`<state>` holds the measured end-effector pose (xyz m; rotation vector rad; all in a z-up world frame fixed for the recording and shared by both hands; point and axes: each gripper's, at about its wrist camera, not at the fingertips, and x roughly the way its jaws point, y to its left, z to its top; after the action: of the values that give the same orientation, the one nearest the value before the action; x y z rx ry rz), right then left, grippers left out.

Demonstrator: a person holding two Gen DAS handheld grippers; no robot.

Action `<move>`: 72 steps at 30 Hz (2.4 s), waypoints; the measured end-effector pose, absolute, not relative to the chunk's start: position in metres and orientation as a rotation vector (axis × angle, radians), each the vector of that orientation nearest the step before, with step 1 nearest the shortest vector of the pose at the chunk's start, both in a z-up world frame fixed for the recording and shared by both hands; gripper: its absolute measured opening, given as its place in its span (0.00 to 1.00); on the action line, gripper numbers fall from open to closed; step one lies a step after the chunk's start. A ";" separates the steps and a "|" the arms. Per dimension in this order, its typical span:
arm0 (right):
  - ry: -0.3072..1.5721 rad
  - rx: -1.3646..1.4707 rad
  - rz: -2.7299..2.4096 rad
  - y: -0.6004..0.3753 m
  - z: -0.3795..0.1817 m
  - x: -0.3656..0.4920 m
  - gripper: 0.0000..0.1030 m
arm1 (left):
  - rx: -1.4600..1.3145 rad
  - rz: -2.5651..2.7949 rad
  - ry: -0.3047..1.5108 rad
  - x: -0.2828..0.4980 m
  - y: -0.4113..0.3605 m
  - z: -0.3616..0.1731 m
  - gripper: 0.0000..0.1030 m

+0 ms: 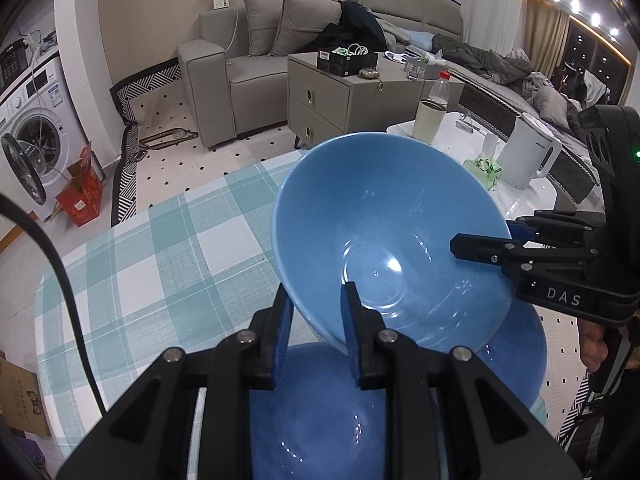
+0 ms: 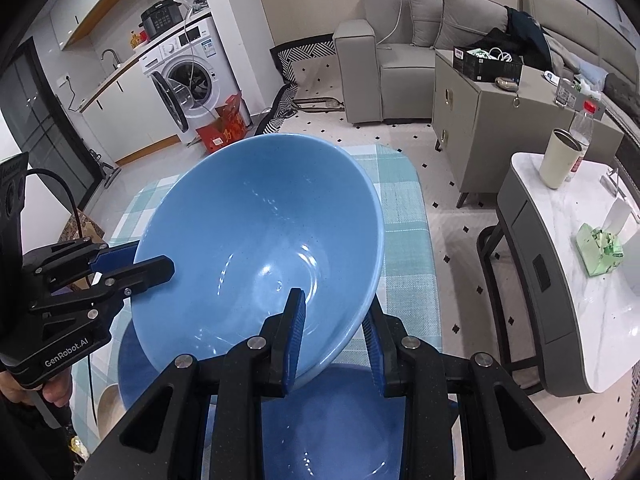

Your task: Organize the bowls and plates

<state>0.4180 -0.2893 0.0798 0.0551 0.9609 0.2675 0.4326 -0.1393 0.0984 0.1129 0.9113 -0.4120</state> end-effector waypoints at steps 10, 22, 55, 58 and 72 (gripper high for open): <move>0.933 0.016 0.282 -0.275 0.101 0.395 0.28 | 0.096 -0.407 0.886 0.407 -0.126 0.117 0.22; 0.934 -0.018 0.316 -0.256 0.108 0.369 0.28 | 0.102 -0.384 0.890 0.374 -0.111 0.122 0.22; 1.014 -0.087 0.396 -0.199 0.064 0.336 0.28 | 0.078 -0.321 0.945 0.327 -0.065 0.085 0.22; 1.024 -0.089 0.401 -0.196 0.059 0.338 0.28 | 0.082 -0.315 0.955 0.326 -0.063 0.080 0.22; 1.067 -0.129 0.409 -0.185 0.036 0.342 0.28 | 0.088 -0.314 0.999 0.323 -0.060 0.059 0.22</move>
<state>0.3425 -0.1845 0.0364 -0.1285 1.0671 0.4092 0.3234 -0.0600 0.0592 0.0883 0.9987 -0.3144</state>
